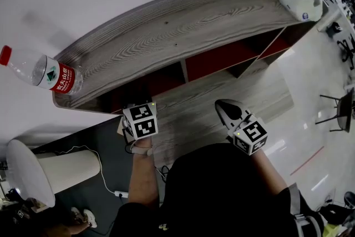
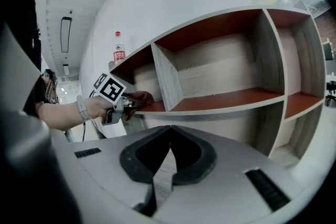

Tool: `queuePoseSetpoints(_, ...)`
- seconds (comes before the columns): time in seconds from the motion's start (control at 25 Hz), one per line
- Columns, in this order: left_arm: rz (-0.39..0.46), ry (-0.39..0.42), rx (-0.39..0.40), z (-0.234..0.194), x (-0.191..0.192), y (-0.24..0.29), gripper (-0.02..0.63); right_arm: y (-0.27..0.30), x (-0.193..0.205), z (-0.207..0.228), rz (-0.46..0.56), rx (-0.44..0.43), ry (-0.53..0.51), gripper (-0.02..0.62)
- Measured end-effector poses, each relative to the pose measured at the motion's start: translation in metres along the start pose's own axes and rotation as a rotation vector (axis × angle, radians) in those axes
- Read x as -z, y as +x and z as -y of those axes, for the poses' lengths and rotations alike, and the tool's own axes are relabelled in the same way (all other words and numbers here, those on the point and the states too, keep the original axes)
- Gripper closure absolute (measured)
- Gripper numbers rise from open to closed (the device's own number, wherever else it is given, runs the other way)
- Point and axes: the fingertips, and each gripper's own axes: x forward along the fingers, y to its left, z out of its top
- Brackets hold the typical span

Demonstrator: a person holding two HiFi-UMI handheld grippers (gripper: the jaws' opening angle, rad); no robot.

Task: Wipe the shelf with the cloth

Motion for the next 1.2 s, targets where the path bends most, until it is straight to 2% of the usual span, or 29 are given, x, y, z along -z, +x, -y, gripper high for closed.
queuePoseSetpoints(0.32,-0.002,0.018,0.046,0.033,-0.018,0.006,0.514,-0.033,0.012,0.023,-0.004,0.057,0.022,0.598)
queuePoseSetpoints(0.52,0.028,0.01,0.142,0.076,-0.033,0.012,0.514,-0.053,0.017,0.035,0.002,0.103,0.043,0.598)
queuePoseSetpoints(0.72,0.048,0.037,0.167,0.105,-0.041,0.012,0.515,-0.071,0.019,0.041,0.007,0.133,0.053,0.598)
queuePoseSetpoints(0.92,0.068,0.039,0.188,0.114,-0.044,0.009,0.515,-0.077,0.024,0.043,0.004,0.14,0.065,0.598)
queuePoseSetpoints(1.08,0.122,-0.033,0.276,0.117,-0.049,0.0,0.515,-0.069,0.022,0.04,0.007,0.122,0.069,0.598)
queuePoseSetpoints(1.2,0.177,-0.193,0.357,0.112,-0.054,-0.007,0.515,-0.06,0.021,0.034,0.009,0.097,0.066,0.598)
